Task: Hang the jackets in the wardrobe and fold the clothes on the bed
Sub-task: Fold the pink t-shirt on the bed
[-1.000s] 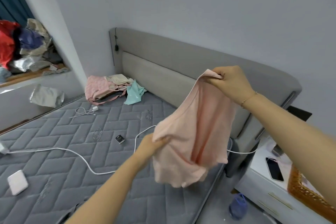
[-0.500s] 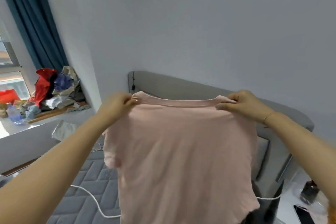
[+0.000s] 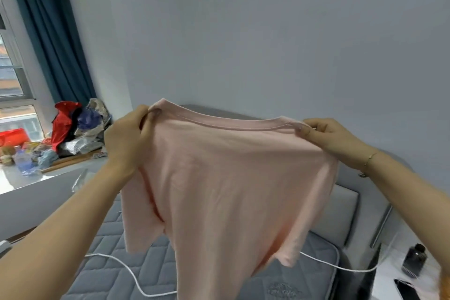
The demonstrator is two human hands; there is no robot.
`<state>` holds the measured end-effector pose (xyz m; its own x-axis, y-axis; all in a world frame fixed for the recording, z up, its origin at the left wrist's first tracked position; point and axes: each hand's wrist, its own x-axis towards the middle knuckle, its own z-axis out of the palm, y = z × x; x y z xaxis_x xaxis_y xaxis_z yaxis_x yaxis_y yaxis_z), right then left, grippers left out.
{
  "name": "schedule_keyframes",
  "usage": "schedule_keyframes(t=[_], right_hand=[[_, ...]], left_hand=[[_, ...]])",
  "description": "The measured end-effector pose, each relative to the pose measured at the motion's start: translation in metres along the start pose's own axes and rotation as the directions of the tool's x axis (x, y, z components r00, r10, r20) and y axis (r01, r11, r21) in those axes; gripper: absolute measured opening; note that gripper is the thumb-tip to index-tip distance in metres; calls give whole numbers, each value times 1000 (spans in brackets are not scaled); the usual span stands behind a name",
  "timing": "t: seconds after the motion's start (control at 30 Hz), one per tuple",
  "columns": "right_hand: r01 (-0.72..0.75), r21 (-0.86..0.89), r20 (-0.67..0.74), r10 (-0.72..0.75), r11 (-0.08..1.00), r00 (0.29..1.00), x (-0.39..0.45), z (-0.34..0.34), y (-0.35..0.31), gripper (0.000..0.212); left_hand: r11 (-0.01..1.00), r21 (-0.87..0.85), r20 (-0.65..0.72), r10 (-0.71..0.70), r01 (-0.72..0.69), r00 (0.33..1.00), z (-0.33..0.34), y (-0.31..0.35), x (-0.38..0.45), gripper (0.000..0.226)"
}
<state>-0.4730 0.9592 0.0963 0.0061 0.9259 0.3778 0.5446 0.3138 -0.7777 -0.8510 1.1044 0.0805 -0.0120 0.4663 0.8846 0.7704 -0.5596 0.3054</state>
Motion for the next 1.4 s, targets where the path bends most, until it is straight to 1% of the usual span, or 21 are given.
schedule_keyframes(t=[0.1, 0.17, 0.23, 0.3, 0.43, 0.5, 0.57, 0.63, 0.7, 0.77, 0.83, 0.9, 1.0, 1.07, 1.13, 1.27, 1.33, 1.4], right_hand=[[-50, -5, 107, 51, 999, 993, -14, 5, -12, 50], [-73, -16, 168, 75, 997, 983, -23, 10, -19, 53], [-91, -1, 192, 90, 996, 977, -31, 18, -25, 54], [-111, 24, 187, 105, 993, 977, -38, 26, -28, 58], [-162, 152, 224, 126, 975, 967, -51, 39, -29, 43], [-183, 174, 246, 137, 968, 960, -52, 47, -23, 39], [-227, 184, 250, 178, 956, 952, -50, 59, -8, 38], [-311, 190, 247, 262, 931, 933, -48, 73, 20, 40], [-436, 209, 256, 381, 875, 888, -46, 87, 58, 40], [-530, 199, 264, 475, 825, 839, -45, 100, 107, 38], [-566, 131, 245, 527, 814, 814, -43, 113, 161, 36], [-584, 88, 206, 559, 807, 803, -41, 128, 221, 34], [-613, 75, 136, 601, 787, 788, -34, 147, 318, 40], [-638, 79, 115, 629, 766, 769, -25, 156, 388, 41], [-667, 26, 114, 661, 745, 742, -14, 162, 464, 41], [-700, -96, 124, 706, 708, 697, 5, 179, 615, 40], [-717, -147, 128, 732, 682, 670, 13, 190, 688, 38], [-719, -227, 148, 753, 657, 641, 23, 203, 753, 33]], left_hand=[[993, 71, -70, 100, -95, 992, -11, -13, -7, 34], [989, 69, -77, 133, -128, 988, -17, -20, -11, 32], [989, 64, -62, 135, -131, 989, -19, -25, -15, 35], [990, 69, -51, 130, -127, 990, -20, -28, -20, 41], [987, 74, -29, 144, -141, 989, -23, -39, -24, 50], [988, 81, -13, 137, -135, 991, -21, -45, -23, 52], [985, 98, 28, 143, -145, 989, -12, -52, -19, 49], [979, 112, 109, 158, -170, 981, 9, -57, -20, 45], [978, 108, 226, 153, -180, 962, 41, -60, -31, 41], [985, 104, 392, 89, -140, 916, 84, -63, -52, 35], [988, 133, 548, -7, -78, 837, 134, -67, -78, 34], [984, 178, 651, -99, -25, 753, 189, -72, -110, 34], [967, 246, 774, -234, 61, 589, 280, -83, -164, 34], [954, 278, 819, -296, 111, 492, 346, -92, -198, 30], [943, 306, 841, -331, 128, 428, 418, -103, -230, 29], [950, 309, 897, -307, 45, 317, 571, -127, -299, 27], [948, 318, 902, -308, 17, 303, 640, -139, -340, 26], [943, 332, 894, -317, 6, 316, 695, -151, -384, 24]])
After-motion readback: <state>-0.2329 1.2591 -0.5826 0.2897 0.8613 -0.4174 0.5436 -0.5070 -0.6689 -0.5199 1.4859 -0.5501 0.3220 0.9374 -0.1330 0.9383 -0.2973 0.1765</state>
